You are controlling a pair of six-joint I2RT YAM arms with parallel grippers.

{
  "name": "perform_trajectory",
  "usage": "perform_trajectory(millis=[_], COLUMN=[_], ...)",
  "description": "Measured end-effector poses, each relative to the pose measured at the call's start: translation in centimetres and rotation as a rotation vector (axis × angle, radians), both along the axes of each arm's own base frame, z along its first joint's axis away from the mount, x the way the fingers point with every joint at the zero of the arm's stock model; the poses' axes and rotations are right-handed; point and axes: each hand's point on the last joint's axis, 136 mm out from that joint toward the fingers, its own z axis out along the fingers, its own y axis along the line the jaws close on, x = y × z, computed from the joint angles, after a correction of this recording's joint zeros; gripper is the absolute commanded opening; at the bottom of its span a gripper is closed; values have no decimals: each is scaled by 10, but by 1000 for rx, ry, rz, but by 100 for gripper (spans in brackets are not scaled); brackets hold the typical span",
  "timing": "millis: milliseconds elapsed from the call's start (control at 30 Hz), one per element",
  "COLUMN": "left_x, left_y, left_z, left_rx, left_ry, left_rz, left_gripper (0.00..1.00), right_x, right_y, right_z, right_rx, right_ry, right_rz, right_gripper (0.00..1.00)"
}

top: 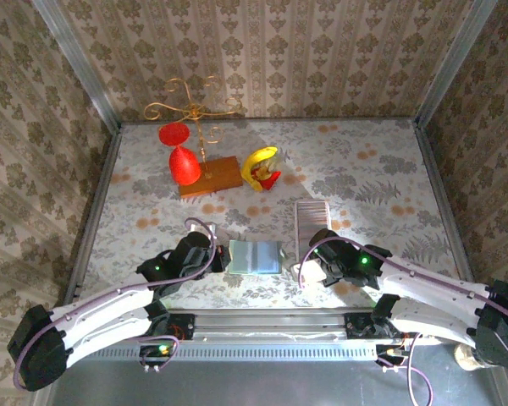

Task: Put the credit cards into the card holder
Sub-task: Pick up the credit card from the storage box.

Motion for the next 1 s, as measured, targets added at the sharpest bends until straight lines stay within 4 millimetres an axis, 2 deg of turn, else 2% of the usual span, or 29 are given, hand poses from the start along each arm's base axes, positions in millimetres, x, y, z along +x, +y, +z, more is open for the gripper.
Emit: perform_trajectory(millis=[200,367,700,800,1000], left_x=[-1,-1,-1,-1,-3], left_y=[-2,-2,-2,-2,0], left_z=[0,0,0,0,-3], left_rx=[-2,-4,-3,-2,11], left_ry=[2,2,2,2,11], left_rz=[-4,-4,-4,-4,-4], left_gripper=[2,2,2,2,2], right_x=[-3,-15,-26,-27,-32], right_y=[-2,-3,-5,-4,8], right_z=[3,8,11,20,53], right_rx=[12,35,62,79,182], right_ry=[8,78,135,151,187], right_rz=[-14,-37,-70,-94,-133], right_gripper=[15,1,0,0,0])
